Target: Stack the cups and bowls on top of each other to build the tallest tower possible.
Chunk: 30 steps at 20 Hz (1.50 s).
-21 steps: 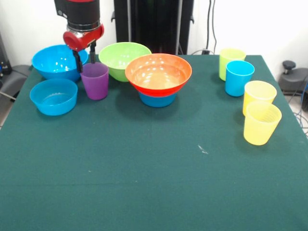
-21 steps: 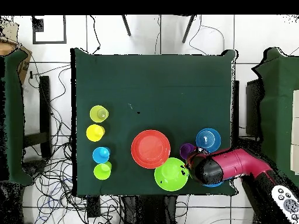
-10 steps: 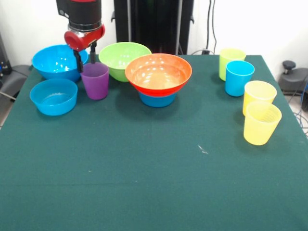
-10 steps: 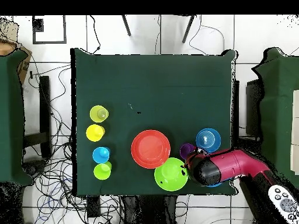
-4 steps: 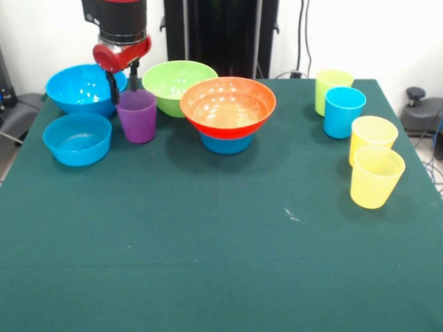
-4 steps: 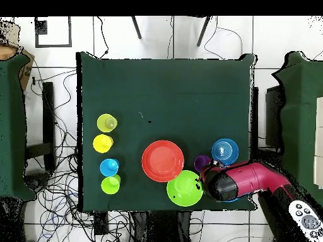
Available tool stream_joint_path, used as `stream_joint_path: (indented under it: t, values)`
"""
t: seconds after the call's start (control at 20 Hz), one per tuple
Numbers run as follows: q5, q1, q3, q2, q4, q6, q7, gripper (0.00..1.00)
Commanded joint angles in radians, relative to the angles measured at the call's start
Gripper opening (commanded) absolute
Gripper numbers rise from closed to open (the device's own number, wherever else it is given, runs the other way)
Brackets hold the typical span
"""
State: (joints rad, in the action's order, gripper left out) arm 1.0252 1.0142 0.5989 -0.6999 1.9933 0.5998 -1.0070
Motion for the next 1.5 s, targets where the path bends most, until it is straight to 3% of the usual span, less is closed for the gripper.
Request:
stream_joint_path:
  t: [0.05,0.4,1.5]
  values:
    - [0.09,-0.07,-0.05,0.089,-0.011,-0.078,-0.07,1.0]
    - [0.019,-0.074,-0.016,0.008,0.01,-0.025,-0.02,1.0]
    - [0.001,-0.101,0.006,0.012,-0.03,-0.008,0.004,1.0]
